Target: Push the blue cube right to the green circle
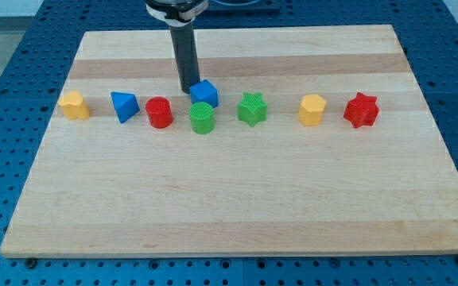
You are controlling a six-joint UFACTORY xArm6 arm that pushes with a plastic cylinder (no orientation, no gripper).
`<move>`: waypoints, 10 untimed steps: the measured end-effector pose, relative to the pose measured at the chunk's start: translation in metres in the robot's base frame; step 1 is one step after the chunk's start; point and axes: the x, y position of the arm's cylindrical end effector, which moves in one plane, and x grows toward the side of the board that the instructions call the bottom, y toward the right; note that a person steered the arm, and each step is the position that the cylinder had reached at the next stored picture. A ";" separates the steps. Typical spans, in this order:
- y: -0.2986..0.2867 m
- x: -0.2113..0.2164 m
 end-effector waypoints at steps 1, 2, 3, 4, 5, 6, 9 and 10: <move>0.002 0.001; 0.019 0.010; 0.029 0.013; 0.038 0.014; 0.052 0.022; 0.060 0.026; 0.065 0.045; 0.065 0.045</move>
